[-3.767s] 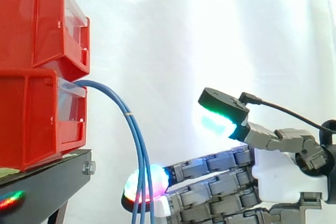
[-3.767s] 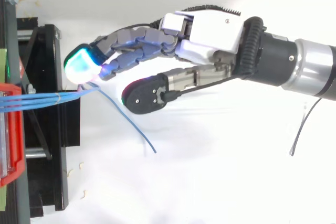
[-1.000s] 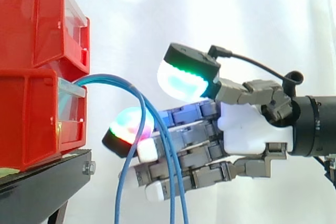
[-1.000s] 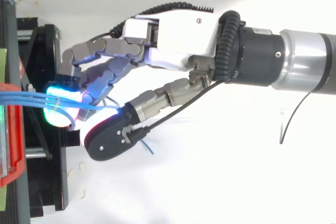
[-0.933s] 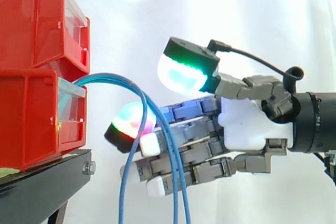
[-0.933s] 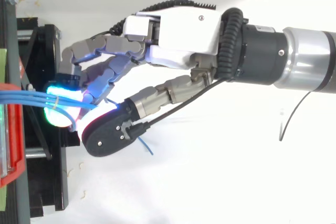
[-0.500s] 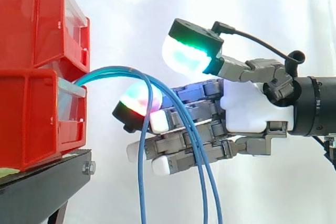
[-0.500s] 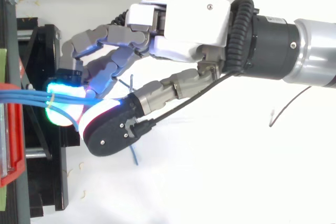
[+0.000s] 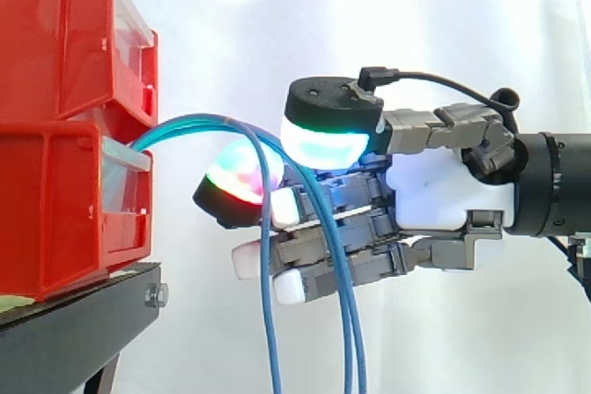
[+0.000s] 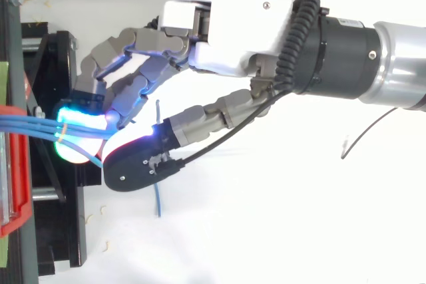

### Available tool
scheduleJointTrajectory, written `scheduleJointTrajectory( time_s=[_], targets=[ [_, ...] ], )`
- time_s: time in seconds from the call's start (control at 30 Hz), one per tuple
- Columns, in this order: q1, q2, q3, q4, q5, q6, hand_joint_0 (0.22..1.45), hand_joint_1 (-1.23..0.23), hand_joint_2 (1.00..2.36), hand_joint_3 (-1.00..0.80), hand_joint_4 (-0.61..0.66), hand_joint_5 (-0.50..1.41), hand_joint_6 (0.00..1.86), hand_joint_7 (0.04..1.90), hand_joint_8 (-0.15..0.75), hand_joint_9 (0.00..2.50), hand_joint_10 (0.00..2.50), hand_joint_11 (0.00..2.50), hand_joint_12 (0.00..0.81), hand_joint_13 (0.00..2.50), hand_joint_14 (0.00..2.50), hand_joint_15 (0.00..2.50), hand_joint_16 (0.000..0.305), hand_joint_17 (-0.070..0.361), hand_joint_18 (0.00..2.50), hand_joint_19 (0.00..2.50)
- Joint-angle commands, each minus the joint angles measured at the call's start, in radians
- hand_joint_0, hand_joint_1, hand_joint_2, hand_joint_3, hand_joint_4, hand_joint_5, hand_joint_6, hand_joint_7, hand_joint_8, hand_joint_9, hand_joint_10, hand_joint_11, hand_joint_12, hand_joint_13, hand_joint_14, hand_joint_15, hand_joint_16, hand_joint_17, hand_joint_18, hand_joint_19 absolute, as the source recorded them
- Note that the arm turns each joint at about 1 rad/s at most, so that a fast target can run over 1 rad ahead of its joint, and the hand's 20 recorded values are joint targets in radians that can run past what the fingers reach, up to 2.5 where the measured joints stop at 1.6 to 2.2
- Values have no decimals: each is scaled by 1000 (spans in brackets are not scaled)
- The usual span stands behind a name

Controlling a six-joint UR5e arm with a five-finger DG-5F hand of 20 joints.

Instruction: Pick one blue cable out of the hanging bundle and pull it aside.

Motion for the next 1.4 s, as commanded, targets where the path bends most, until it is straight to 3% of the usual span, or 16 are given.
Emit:
scheduleJointTrajectory(
  time_s=[0.0, 0.1, 0.17, 0.33, 0.43, 0.73, 0.93, 1.03, 1.07, 1.1, 1.13, 1.17, 1.27, 1.37],
  targets=[
    [-3, -1, 0, 0, 3, 0, 574, -777, 1003, -92, 169, -108, 841, 691, 291, 939, 18, 522, 428, 678, 15, 406, 64, 144, 540, 549],
    [-4, -1, 0, 0, 1, 0, 561, -763, 1006, -228, 190, -107, 836, 686, 282, 944, 19, 532, 421, 691, 16, 416, 62, 139, 532, 565],
    [-6, -1, 0, 0, 1, -1, 537, -735, 1008, -376, 139, -93, 816, 793, 246, 959, 21, 558, 367, 665, 18, 443, 51, 115, 476, 617],
    [-7, -1, 0, 0, 0, 0, 538, -696, 1004, -430, 130, -60, 829, 854, 239, 1090, 25, 555, 365, 765, 19, 467, 49, 111, 562, 630],
    [-9, -1, 0, 0, 0, 0, 579, -679, 1011, -336, 111, -52, 847, 871, 239, 1162, 24, 577, 356, 815, 20, 477, 48, 107, 598, 641],
    [-10, -1, 0, 0, 0, 0, 583, -811, 1004, -29, 91, -29, 883, 879, 306, 1302, 25, 601, 434, 992, 18, 493, 65, 145, 857, 581],
    [-16, -1, 3, -4, -2, 2, 611, -910, 1088, 54, -100, -59, 924, 923, 302, 1178, 25, 637, 432, 937, 18, 495, 64, 144, 822, 597],
    [-19, -1, 16, -9, -11, 2, 616, -923, 1122, 4, -97, -73, 938, 839, 292, 1130, 23, 637, 427, 903, 20, 504, 63, 141, 788, 605],
    [-19, -1, 16, -9, -11, 2, 645, -916, 1000, 3, -71, -79, 939, 804, 285, 1121, 23, 643, 423, 894, 21, 516, 62, 138, 773, 613],
    [-21, -1, 22, -14, -14, 0, 642, -914, 1004, -16, -55, -82, 937, 808, 282, 1107, 25, 640, 416, 884, 21, 517, 60, 136, 762, 627],
    [-24, -1, 31, -21, -19, -4, 634, -911, 1012, -114, -2, -89, 935, 778, 260, 1086, 25, 654, 396, 862, 20, 520, 56, 126, 723, 649],
    [-24, -1, 34, -26, -23, -6, 615, -887, 1011, -326, 47, -88, 918, 828, 239, 1078, 28, 674, 363, 831, 22, 549, 49, 111, 661, 684],
    [-29, -1, 45, -49, -30, -18, 557, -813, 1002, -459, 51, -73, 904, 840, 241, 1137, 28, 667, 372, 856, 23, 542, 50, 113, 667, 687],
    [-30, 1, 46, -66, -31, -20, 542, -715, 1002, -468, 48, -61, 891, 886, 247, 1182, 27, 648, 377, 885, 23, 543, 51, 114, 686, 693]
  ],
)
